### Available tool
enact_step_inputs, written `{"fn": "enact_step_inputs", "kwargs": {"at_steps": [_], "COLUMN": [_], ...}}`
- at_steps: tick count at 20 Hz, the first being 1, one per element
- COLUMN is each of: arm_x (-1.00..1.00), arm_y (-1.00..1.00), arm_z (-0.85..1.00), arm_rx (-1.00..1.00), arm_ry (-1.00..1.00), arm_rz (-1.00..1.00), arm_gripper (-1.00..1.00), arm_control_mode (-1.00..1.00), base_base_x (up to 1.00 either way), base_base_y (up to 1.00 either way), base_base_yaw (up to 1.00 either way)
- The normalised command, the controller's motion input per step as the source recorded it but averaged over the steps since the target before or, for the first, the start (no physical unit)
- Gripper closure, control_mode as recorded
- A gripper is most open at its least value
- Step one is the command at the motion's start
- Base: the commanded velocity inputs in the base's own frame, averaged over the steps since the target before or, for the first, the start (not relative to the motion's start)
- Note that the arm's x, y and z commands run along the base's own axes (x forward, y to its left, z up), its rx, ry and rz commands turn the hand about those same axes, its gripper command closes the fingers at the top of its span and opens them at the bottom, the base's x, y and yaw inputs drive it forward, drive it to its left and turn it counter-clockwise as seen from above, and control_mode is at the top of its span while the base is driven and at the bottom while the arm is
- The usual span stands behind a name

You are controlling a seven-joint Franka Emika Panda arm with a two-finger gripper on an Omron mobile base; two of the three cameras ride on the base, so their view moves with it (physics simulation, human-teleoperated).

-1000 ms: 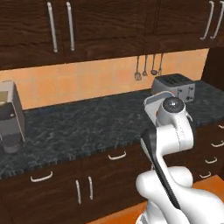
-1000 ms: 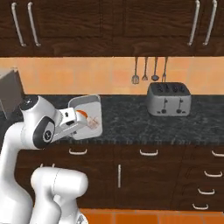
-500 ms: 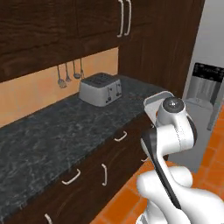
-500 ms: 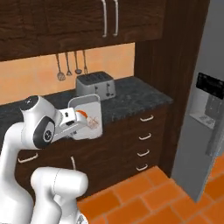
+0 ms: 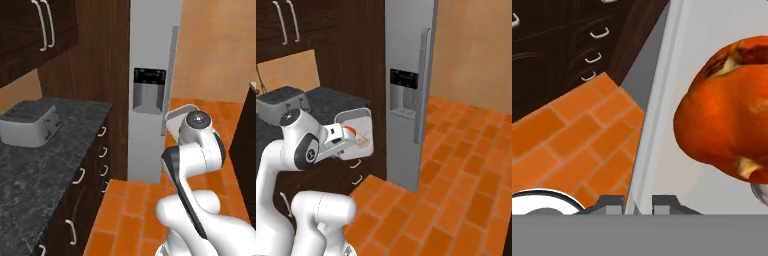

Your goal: Take the meat container that has the chicken drumstick and place it on the second highest rack of the freezer. Then take the vegetable container that has the squash and garlic and place it on the highest rack of the freezer.

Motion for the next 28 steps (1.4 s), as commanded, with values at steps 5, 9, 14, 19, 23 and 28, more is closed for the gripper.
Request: {"fn": "enact_step_inputs", "kwargs": {"at_steps": [5,9,14,19,23,28], "arm_x": [0.00,0.00,0.00,0.00,0.00,0.00], "arm_y": [0.00,0.00,0.00,0.00,0.00,0.00], "arm_z": [0.00,0.00,0.00,0.00,0.00,0.00], "arm_rx": [0.00,0.00,0.00,0.00,0.00,0.00], "arm_ry": [0.00,0.00,0.00,0.00,0.00,0.00], "arm_rz": [0.00,0.00,0.00,0.00,0.00,0.00], "arm_gripper": [1.00,1.00,1.00,1.00,1.00,1.00], "arm_control_mode": [1.00,1.00,1.00,1.00,1.00,1.00], "base_base_x": [0.56,0.89,1.00,1.00,1.00,1.00], "base_base_y": [-0.16,-0.26,-0.79,-0.64,-0.48,-0.46], "base_base_yaw": [-0.60,-0.47,-0.18,-0.03,0.00,0.08]}}
